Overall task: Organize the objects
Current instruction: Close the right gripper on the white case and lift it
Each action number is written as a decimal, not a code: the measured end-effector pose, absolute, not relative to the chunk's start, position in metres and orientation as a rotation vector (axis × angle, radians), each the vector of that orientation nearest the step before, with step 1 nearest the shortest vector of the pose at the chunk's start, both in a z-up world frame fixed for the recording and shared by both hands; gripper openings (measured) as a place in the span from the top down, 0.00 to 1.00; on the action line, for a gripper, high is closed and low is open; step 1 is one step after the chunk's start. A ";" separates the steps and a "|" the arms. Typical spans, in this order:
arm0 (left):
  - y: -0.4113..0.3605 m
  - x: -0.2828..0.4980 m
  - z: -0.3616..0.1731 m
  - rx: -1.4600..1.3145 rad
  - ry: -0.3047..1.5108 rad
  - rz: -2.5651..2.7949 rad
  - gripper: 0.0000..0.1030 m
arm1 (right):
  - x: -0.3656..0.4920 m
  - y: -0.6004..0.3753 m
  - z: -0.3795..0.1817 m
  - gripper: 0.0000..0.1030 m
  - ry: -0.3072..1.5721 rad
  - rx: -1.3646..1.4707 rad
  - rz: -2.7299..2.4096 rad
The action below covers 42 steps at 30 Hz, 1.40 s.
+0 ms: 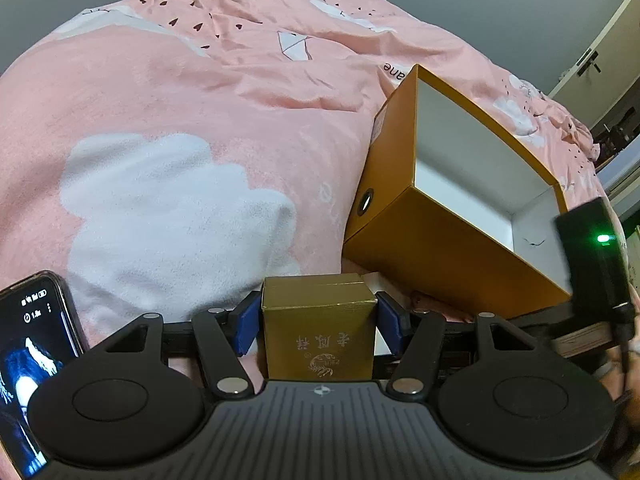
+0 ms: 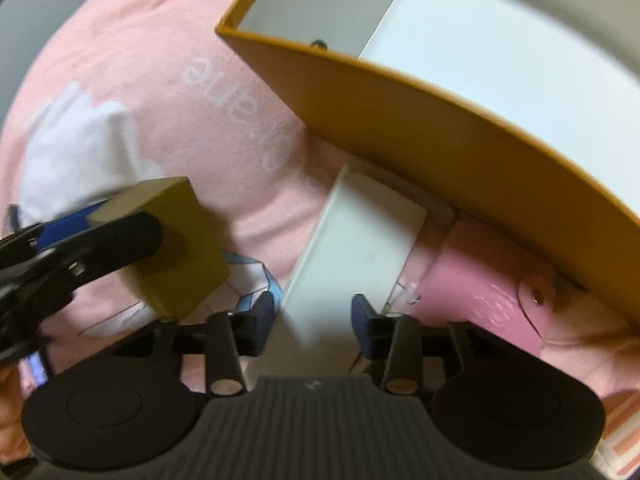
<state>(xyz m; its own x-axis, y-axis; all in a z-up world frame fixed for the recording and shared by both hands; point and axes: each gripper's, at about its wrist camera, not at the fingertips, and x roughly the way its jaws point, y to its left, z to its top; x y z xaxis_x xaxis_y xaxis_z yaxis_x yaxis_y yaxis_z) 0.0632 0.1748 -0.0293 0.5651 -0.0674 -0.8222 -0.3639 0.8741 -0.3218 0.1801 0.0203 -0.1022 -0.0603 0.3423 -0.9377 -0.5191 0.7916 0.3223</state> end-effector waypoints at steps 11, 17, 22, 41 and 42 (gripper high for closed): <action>0.187 0.057 -0.033 -0.572 0.949 0.182 0.33 | 0.140 0.070 -0.116 0.23 1.328 -0.421 0.659; 0.183 0.057 -0.031 -0.557 0.948 0.184 0.33 | 0.158 0.059 -0.113 0.39 1.322 -0.379 0.681; 0.178 0.059 -0.030 -0.532 0.949 0.189 0.33 | 0.173 0.041 -0.110 0.45 1.428 -0.255 0.671; 0.171 0.059 -0.035 -0.457 0.959 0.233 0.35 | 0.167 0.076 -0.129 0.43 1.325 -0.266 0.506; 0.170 0.059 -0.035 -0.457 0.955 0.231 0.35 | 0.168 0.077 -0.129 0.44 1.322 -0.266 0.507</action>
